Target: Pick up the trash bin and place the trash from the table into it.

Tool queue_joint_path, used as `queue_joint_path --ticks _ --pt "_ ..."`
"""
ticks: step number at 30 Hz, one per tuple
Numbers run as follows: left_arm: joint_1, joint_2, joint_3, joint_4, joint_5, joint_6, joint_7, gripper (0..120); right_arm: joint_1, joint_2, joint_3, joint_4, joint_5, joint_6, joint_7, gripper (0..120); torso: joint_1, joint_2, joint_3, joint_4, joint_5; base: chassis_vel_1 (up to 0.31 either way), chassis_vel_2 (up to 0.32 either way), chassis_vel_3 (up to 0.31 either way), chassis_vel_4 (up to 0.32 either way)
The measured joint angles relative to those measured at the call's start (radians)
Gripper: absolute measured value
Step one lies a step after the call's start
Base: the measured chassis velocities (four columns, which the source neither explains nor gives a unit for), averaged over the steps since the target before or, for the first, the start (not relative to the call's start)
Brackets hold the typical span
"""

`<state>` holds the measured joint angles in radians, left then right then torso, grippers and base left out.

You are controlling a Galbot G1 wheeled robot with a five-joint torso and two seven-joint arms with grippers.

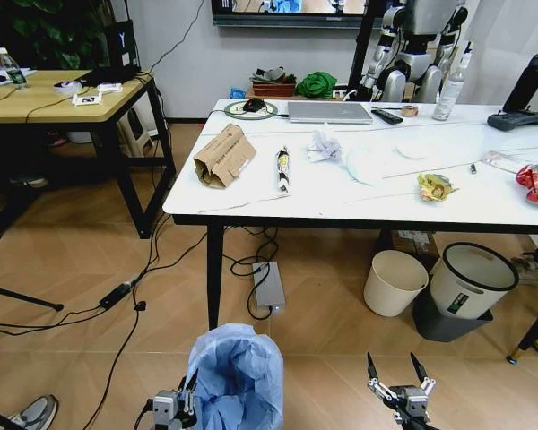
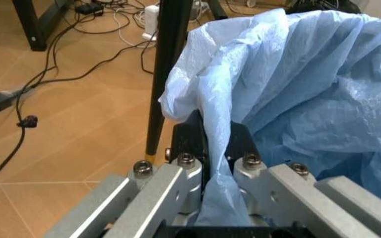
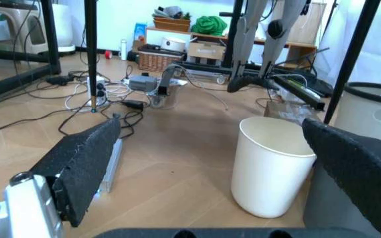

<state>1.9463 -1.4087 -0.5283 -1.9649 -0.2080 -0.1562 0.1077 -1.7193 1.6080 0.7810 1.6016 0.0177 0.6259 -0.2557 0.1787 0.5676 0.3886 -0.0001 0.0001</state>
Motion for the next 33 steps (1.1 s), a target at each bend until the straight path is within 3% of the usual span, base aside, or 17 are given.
queue_joint_path --ticks 17,33 --pt "-0.001 0.009 -0.003 -0.002 0.003 -0.008 -0.001 1 -0.043 0.000 0.071 0.083 0.017 -0.011 0.014 100 0.032 0.085 0.053 0.0000 -0.0002 0.000 0.000 0.000 0.000" --pt "0.001 0.020 -0.001 0.001 0.008 -0.010 -0.001 1 -0.031 0.000 0.057 0.068 0.008 -0.010 0.014 100 0.058 0.148 0.090 0.0001 -0.0001 0.000 0.000 0.000 0.000"
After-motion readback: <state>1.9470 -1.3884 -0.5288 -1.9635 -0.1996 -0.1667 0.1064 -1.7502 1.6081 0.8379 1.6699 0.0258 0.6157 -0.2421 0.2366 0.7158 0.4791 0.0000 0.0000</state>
